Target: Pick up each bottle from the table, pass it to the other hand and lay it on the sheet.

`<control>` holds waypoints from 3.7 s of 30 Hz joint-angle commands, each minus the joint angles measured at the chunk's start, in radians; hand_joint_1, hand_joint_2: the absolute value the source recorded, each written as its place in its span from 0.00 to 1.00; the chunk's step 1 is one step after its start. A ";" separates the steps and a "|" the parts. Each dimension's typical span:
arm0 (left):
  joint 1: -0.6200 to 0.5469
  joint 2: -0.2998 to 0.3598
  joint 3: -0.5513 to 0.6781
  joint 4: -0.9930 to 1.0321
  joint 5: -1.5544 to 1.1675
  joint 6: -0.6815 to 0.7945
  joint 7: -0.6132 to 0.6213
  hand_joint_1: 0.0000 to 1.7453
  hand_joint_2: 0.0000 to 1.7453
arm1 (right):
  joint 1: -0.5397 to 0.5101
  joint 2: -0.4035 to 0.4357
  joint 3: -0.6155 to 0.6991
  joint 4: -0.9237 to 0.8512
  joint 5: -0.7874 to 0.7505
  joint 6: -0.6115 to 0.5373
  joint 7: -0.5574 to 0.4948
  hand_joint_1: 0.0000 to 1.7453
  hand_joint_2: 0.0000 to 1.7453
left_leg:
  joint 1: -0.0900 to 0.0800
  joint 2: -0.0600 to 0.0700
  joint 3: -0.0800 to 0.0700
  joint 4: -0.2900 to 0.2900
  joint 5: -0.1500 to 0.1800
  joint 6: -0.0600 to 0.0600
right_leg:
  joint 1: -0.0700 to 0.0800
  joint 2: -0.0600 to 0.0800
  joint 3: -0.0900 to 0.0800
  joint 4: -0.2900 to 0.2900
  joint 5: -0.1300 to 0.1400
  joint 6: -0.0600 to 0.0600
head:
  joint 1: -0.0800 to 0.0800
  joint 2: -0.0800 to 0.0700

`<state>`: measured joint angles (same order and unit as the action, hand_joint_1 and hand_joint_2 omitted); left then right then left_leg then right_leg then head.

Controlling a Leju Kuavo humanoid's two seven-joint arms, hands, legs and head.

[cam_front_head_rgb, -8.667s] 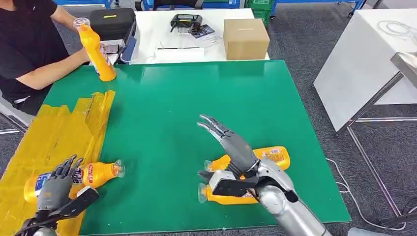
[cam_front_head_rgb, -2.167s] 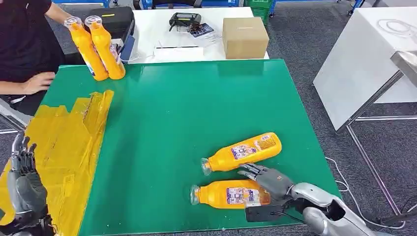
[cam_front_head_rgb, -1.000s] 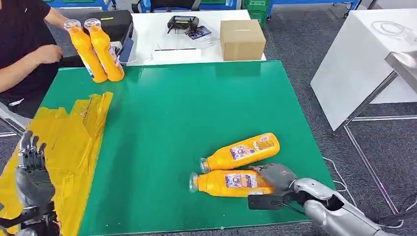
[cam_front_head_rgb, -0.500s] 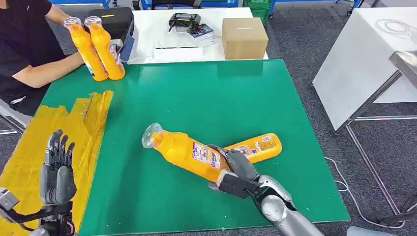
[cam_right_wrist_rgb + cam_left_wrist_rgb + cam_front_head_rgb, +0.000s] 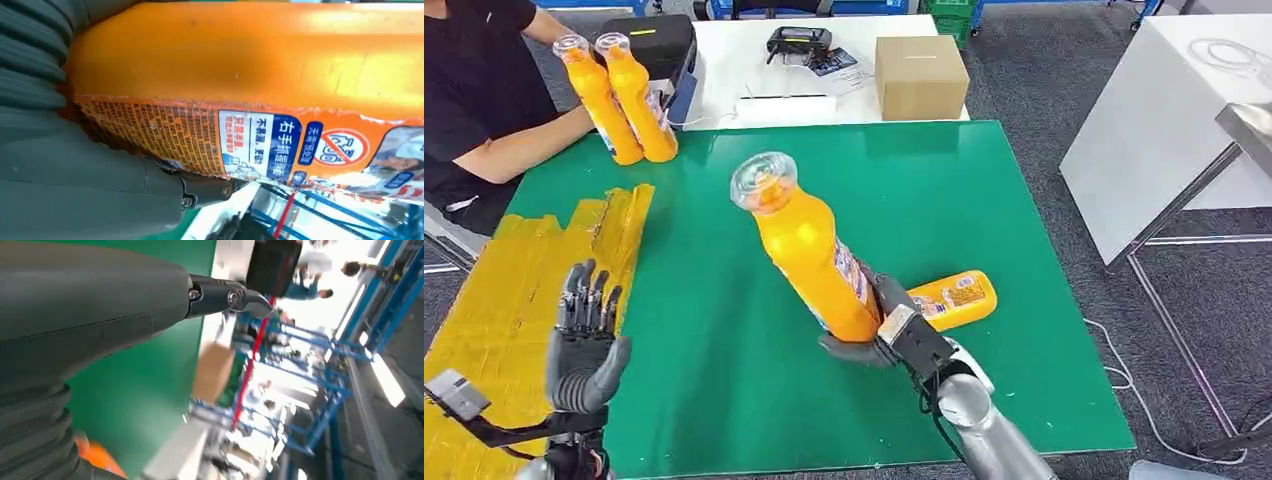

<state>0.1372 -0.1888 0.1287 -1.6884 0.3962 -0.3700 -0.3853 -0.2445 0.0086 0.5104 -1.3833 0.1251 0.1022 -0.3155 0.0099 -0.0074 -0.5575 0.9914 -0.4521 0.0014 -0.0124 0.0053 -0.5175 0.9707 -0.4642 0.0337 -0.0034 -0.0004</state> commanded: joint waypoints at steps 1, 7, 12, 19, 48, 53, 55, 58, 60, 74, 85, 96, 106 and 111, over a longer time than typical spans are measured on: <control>-0.052 0.007 -0.274 0.048 0.068 -0.020 0.024 0.00 1.00 | -0.230 0.237 0.087 0.411 0.018 -0.009 0.004 1.00 1.00 | 0.001 0.006 0.001 0.000 0.000 0.000 | 0.001 0.005 0.000 0.000 0.002 -0.002 | -0.001 0.000; -0.053 0.013 -0.301 0.051 0.070 -0.028 0.023 0.00 1.00 | -0.231 0.311 0.214 0.495 0.091 -0.037 -0.001 1.00 1.00 | 0.000 0.005 0.003 -0.001 -0.001 -0.001 | 0.001 0.003 0.002 -0.001 0.000 -0.002 | 0.000 0.000; -0.047 0.010 -0.291 0.050 0.074 -0.041 0.022 0.00 1.00 | -0.234 0.323 0.276 0.556 0.102 -0.043 0.003 1.00 1.00 | 0.001 0.003 0.002 -0.001 0.000 0.000 | 0.001 0.001 0.001 -0.001 0.000 -0.001 | 0.000 0.000; -0.056 0.007 -0.280 0.038 0.059 -0.029 0.014 0.00 1.00 | -0.216 0.340 0.401 0.673 0.134 -0.036 0.005 1.00 1.00 | 0.000 0.001 -0.001 -0.001 0.000 0.000 | 0.000 0.000 -0.001 -0.001 0.000 -0.001 | 0.000 0.000; -0.100 0.016 -0.129 0.015 0.024 0.022 -0.007 0.00 1.00 | -0.138 0.330 0.571 0.814 0.239 -0.021 -0.039 1.00 1.00 | 0.002 -0.003 -0.001 -0.001 0.001 0.000 | 0.002 -0.006 -0.001 -0.003 -0.001 -0.001 | -0.001 0.000; -0.102 0.010 -0.128 0.017 0.026 0.017 -0.008 1.00 1.00 | -0.138 0.334 0.568 0.821 0.249 -0.020 -0.038 1.00 1.00 | 0.002 -0.002 -0.002 -0.001 0.001 0.000 | 0.001 -0.005 -0.003 -0.002 -0.001 -0.001 | -0.002 0.000; -0.102 0.010 -0.128 0.017 0.026 0.017 -0.008 1.00 1.00 | -0.138 0.334 0.568 0.821 0.249 -0.020 -0.038 1.00 1.00 | 0.002 -0.004 -0.001 -0.001 0.001 0.000 | 0.002 -0.007 -0.001 -0.003 -0.001 -0.001 | -0.002 0.000; -0.103 0.014 -0.140 0.017 0.023 0.006 -0.009 1.00 1.00 | -0.140 0.337 0.563 0.822 0.254 -0.024 -0.037 1.00 1.00 | 0.002 -0.003 -0.002 -0.001 0.001 0.000 | 0.001 -0.006 -0.002 -0.002 -0.001 -0.001 | -0.002 0.000; -0.103 0.013 -0.143 0.019 0.021 0.004 -0.009 1.00 1.00 | -0.141 0.336 0.562 0.822 0.254 -0.024 -0.037 1.00 1.00 | 0.001 -0.002 -0.002 -0.001 0.001 0.000 | 0.001 -0.005 -0.003 -0.002 -0.001 -0.001 | -0.002 0.000; -0.067 0.068 -0.122 -0.013 -0.104 -0.056 -0.044 1.00 1.00 | -0.191 0.234 0.328 0.564 0.375 -0.227 0.066 0.04 1.00 | 0.002 -0.003 -0.001 0.001 0.000 0.001 | 0.002 -0.006 0.000 -0.002 -0.001 -0.002 | -0.002 0.000; -0.088 0.137 0.022 -0.008 -0.748 0.308 -0.179 1.00 1.00 | -0.134 0.114 0.170 0.269 0.408 -0.194 0.072 0.00 1.00 | 0.001 0.001 -0.002 0.000 0.000 0.000 | 0.001 -0.002 -0.002 0.000 0.000 -0.001 | -0.002 0.000; -0.062 0.241 0.160 0.229 -1.445 0.675 -0.002 1.00 1.00 | -0.039 -0.119 0.081 -0.072 0.441 -0.114 0.067 0.00 1.00 | 0.000 -0.001 0.002 -0.003 0.000 0.001 | 0.000 -0.004 0.002 -0.004 -0.001 -0.001 | -0.001 0.000; -0.147 0.257 0.233 0.582 -1.486 0.674 -0.033 1.00 1.00 | -0.089 -0.271 0.069 -0.101 0.425 -0.023 0.068 0.00 1.00 | -0.001 0.000 0.000 -0.002 0.001 0.000 | -0.001 -0.002 -0.001 -0.002 0.000 -0.001 | -0.002 0.000; -0.219 0.242 0.217 0.776 -1.429 0.594 -0.068 0.00 0.00 | -0.123 -0.300 0.022 -0.049 0.414 0.001 0.067 0.00 1.00 | -0.002 -0.003 0.000 -0.002 0.001 0.001 | -0.001 -0.005 0.001 -0.002 -0.001 -0.001 | -0.002 0.000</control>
<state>0.0453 0.0580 0.3250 -1.3011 -1.0872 0.2937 -0.4304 -0.2947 -0.1790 0.5821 -1.4607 0.5505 0.0698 -0.2472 0.0086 -0.0085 -0.5613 0.9918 -0.4516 0.0015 -0.0140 0.0041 -0.5217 0.9708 -0.4640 0.0339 -0.0050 -0.0004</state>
